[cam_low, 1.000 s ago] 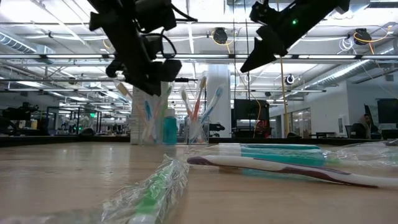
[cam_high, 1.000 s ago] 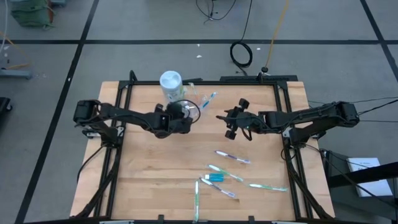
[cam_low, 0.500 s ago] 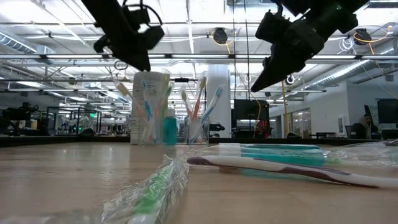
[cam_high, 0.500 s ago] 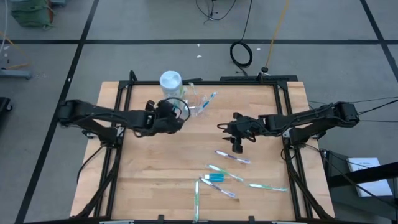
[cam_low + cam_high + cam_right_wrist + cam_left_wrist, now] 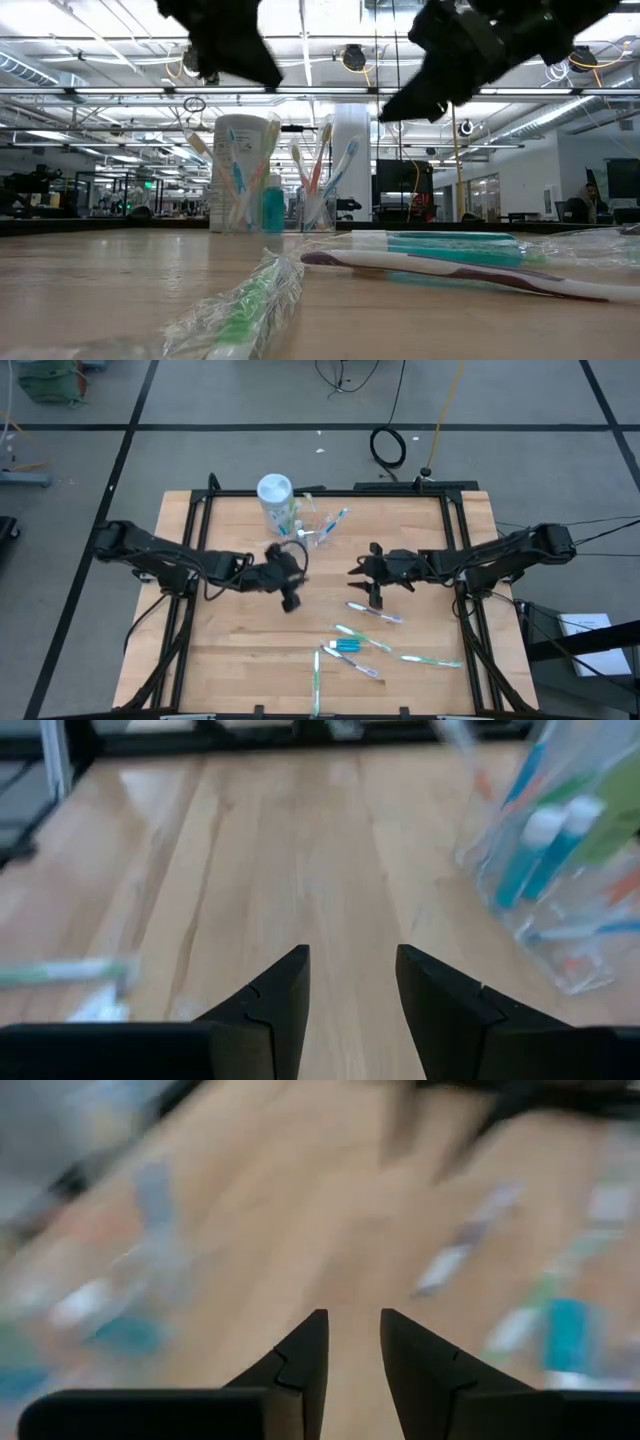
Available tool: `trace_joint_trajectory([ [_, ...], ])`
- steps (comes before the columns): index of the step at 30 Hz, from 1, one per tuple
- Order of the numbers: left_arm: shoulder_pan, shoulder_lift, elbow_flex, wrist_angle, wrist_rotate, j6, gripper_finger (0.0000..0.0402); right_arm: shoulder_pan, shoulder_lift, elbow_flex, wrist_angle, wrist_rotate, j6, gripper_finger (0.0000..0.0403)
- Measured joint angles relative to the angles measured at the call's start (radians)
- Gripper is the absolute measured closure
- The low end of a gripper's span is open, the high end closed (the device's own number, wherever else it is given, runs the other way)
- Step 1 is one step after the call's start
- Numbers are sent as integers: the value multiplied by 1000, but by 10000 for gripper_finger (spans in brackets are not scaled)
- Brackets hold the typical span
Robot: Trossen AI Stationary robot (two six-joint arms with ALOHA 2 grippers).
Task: Pick & Place toothbrushing station
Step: Put the mouthwash into the transparent organizer
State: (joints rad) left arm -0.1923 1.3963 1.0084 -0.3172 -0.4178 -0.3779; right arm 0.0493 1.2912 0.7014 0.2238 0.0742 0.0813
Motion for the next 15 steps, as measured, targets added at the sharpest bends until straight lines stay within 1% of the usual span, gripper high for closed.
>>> trace_joint_trajectory([
  [2,-26,21,0,78,51,70,305,9,1,-41,39,0,-12,261],
  [4,-47,54,0,166,77,111,305,18,1,-86,114,3,-7,261],
  [7,-69,109,0,264,93,122,305,37,1,-157,242,0,55,261],
  [8,-73,132,0,307,114,121,305,45,1,-179,287,0,74,261],
  [10,-79,179,1,354,170,122,305,59,0,-213,361,1,91,261],
  [12,-83,236,0,440,237,122,304,82,0,-240,407,2,95,261],
  [15,-85,319,0,565,318,121,304,122,0,-252,415,-6,132,261],
])
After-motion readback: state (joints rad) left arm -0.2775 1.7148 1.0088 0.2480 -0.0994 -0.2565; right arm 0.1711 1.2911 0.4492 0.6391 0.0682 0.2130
